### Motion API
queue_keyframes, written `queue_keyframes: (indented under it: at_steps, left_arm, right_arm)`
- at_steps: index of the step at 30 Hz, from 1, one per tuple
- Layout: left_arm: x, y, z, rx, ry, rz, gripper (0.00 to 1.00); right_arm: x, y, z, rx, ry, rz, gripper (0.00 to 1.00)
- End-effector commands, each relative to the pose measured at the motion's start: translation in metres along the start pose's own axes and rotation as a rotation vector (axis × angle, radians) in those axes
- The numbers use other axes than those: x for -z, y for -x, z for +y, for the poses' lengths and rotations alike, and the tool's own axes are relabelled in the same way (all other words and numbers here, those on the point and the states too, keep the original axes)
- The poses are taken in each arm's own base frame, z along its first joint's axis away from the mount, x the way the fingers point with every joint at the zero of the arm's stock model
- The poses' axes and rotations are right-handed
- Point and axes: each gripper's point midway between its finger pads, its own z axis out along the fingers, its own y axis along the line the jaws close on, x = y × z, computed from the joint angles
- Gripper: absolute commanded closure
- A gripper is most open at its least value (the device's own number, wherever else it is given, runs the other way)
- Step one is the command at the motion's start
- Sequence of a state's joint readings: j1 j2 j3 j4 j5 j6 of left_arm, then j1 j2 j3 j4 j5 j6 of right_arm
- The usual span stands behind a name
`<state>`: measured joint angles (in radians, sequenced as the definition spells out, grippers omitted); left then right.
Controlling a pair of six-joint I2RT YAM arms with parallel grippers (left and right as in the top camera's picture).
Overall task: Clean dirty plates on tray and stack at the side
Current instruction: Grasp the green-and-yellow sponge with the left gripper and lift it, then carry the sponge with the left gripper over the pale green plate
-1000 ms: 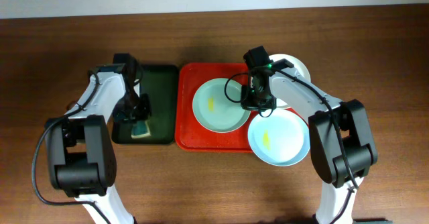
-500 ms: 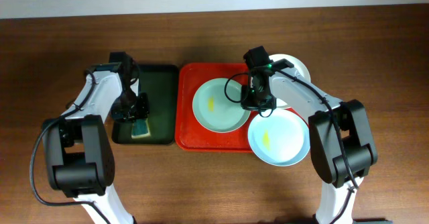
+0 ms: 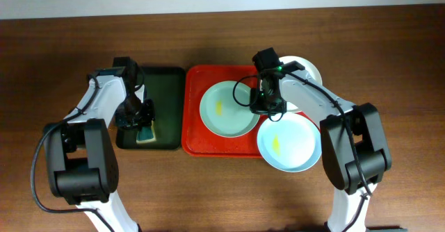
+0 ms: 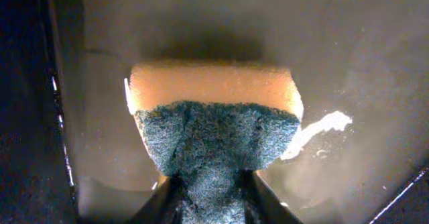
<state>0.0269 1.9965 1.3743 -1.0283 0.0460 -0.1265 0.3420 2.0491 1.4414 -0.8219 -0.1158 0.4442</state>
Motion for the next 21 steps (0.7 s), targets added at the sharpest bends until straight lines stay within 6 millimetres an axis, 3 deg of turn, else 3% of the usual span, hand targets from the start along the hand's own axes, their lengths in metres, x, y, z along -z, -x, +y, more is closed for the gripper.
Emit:
queue_keyframes:
  at_steps: [1,2,6,9,13,16,21]
  left_arm:
    - [-0.007,-0.006,-0.001,-0.004,-0.015,0.030,0.95]
    - [-0.007,-0.005,-0.002,-0.004,-0.016,0.026,1.00]
    - [-0.001,0.002,-0.015,-0.008,-0.091,-0.011,1.00]
    - [0.038,0.023,-0.019,-0.024,-0.111,-0.181,1.00]
    - [0.098,0.024,-0.029,-0.058,-0.128,-0.354,1.00]
    - [0.127,0.025,-0.035,-0.094,-0.080,-0.461,1.00]
    - [0.128,0.039,-0.052,-0.146,-0.017,-0.556,1.00]
  right_arm:
    - [-0.008,-0.004,-0.004,0.003,-0.024,0.015,0.88]
    - [-0.008,-0.004,-0.004,0.004,-0.024,0.015,0.88]
    - [-0.008,-0.004,-0.004,0.003,-0.024,0.015,0.88]
    - [-0.008,-0.004,-0.004,0.004,-0.024,0.016,0.70]
    - [-0.008,-0.004,-0.004,0.004,-0.024,0.016,0.65]
    - [-0.008,-0.005,-0.004,0.003,-0.025,0.018,0.62]
    - [-0.008,-0.009,-0.006,0.002,-0.034,0.035,0.61]
